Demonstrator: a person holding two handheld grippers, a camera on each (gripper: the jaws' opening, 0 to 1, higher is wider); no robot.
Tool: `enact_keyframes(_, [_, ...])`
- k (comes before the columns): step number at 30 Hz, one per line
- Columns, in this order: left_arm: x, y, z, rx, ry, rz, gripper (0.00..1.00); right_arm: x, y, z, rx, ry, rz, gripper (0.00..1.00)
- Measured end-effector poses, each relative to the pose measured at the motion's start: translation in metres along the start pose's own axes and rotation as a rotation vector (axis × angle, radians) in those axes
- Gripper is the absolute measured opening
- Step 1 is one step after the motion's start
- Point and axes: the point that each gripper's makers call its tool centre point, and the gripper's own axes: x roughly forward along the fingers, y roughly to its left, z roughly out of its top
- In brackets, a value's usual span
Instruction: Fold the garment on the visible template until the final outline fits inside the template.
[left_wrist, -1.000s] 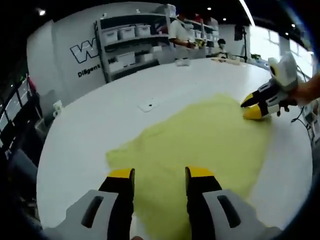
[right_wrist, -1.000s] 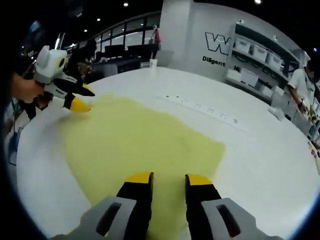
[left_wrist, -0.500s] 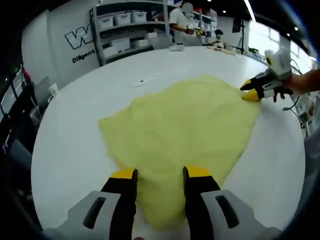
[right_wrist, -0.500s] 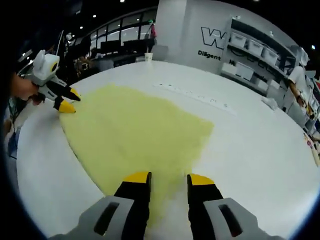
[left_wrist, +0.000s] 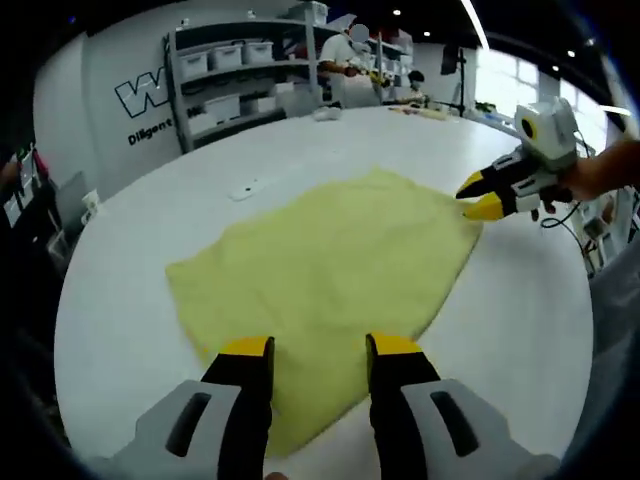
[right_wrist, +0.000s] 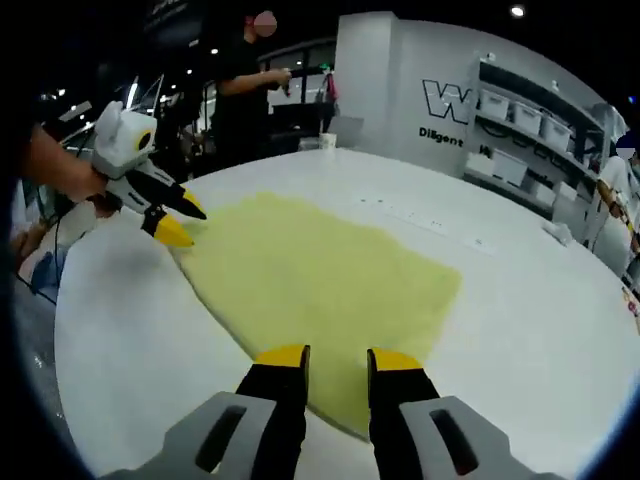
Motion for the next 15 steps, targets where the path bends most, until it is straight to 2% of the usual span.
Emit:
enact_keyframes(3, [0.002,0.008,-0.011,0.025,0.017,0.027,0.36,-0.001,-0.003,-0.013,0.011,0.038,-0.018,0.17])
enact_keyframes(5, [-0.003,0.013,-0.015,-0.012,0.004,0.038,0.36,-0.005,-0.009,-0.019,-0.007,0.038,-0.04,0.13])
enact_keyframes(6, [-0.005,0.016,-0.016,-0.034,0.001,0.043,0.36,-0.007,-0.013,-0.025,-0.045,0.054,-0.047,0.1])
enact_keyframes(8, [-0.008,0.017,-0.02,-0.022,0.013,0.047,0.36,-0.008,-0.012,-0.024,-0.051,0.032,-0.031,0.1])
enact_keyframes(11, [-0.01,0.015,-0.022,-0.02,0.017,0.037,0.36,-0.007,-0.019,-0.023,-0.022,0.047,-0.038,0.13])
enact_keyframes(15, [-0.011,0.01,-0.024,-0.016,0.023,0.028,0.37,-0.005,-0.024,-0.022,-0.047,0.068,-0.04,0.14])
